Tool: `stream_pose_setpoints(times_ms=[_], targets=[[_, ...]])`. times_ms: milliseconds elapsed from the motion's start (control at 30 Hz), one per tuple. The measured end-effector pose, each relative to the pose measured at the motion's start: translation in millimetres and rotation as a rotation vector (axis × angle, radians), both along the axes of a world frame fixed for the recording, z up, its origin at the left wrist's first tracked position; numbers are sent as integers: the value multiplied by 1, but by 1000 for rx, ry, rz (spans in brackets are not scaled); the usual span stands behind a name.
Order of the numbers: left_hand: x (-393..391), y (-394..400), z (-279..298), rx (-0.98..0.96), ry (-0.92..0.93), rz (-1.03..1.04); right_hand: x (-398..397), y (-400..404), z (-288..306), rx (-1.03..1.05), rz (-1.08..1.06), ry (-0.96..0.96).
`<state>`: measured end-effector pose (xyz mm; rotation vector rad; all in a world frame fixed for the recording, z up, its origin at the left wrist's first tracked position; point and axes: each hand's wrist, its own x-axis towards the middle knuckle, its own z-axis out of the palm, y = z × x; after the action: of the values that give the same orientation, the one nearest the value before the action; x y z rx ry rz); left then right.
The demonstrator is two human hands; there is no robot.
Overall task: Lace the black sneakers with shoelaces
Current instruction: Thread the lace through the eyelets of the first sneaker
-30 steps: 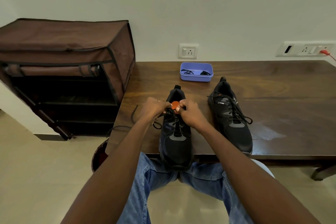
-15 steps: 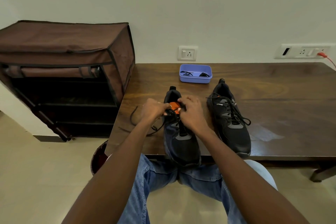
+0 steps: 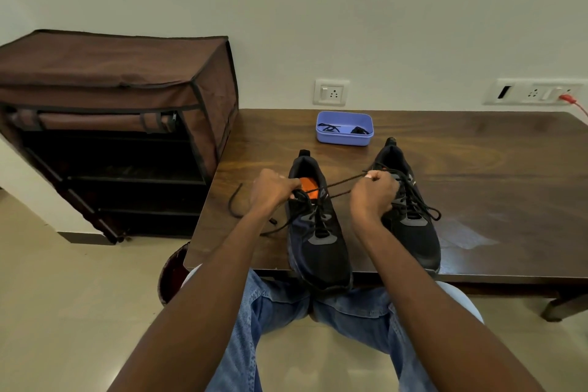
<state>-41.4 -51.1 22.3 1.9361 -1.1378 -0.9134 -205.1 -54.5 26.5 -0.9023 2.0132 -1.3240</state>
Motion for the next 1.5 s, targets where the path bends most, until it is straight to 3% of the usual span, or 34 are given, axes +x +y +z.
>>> stream_pose_setpoints(times_ms=[100, 200, 267, 433, 567, 633, 700, 767, 867, 967, 1100, 1167, 1267, 1300, 1367, 1500], targets=[[-1, 1, 1, 6, -4, -5, 2, 4, -6, 22, 420, 476], [-1, 2, 1, 5, -18, 7, 16, 5, -14, 8, 814, 604], [0, 2, 2, -1, -11, 4, 22, 5, -19, 9, 914, 651], [0, 0, 1, 1, -27, 2, 20, 5, -19, -124, 746, 518], [0, -2, -1, 0, -24, -10, 3, -2, -4, -181, 204, 18], [0, -2, -1, -7, -28, -4, -12, -11, -1, -114, 61, -116], [0, -2, 0, -2, -33, -4, -20, -12, -3, 40, 102, 115], [-1, -3, -1, 0, -27, -8, -18, -6, -6, 0, 311, 406], [0, -1, -1, -8, -19, -7, 0, -5, -13, -65, 758, 527], [0, 2, 0, -16, -16, 4, 16, -3, -23, -8, 932, 614], [0, 1, -1, -5, -14, -8, 16, 2, -18, -65, 828, 420], [0, -2, -2, -9, -16, -16, 13, 1, -12, -5, 672, 246], [2, -3, -4, -8, -29, -27, 2, -5, -6, -4, 355, -189], [2, -3, -4, -10, -32, -28, -5, -9, -4, -9, 259, -213], [2, -2, -4, -16, -33, -27, -17, -13, -1, 56, 184, -27], [1, -3, -5, -17, -47, -32, -17, -1, -1, 85, 350, 492]])
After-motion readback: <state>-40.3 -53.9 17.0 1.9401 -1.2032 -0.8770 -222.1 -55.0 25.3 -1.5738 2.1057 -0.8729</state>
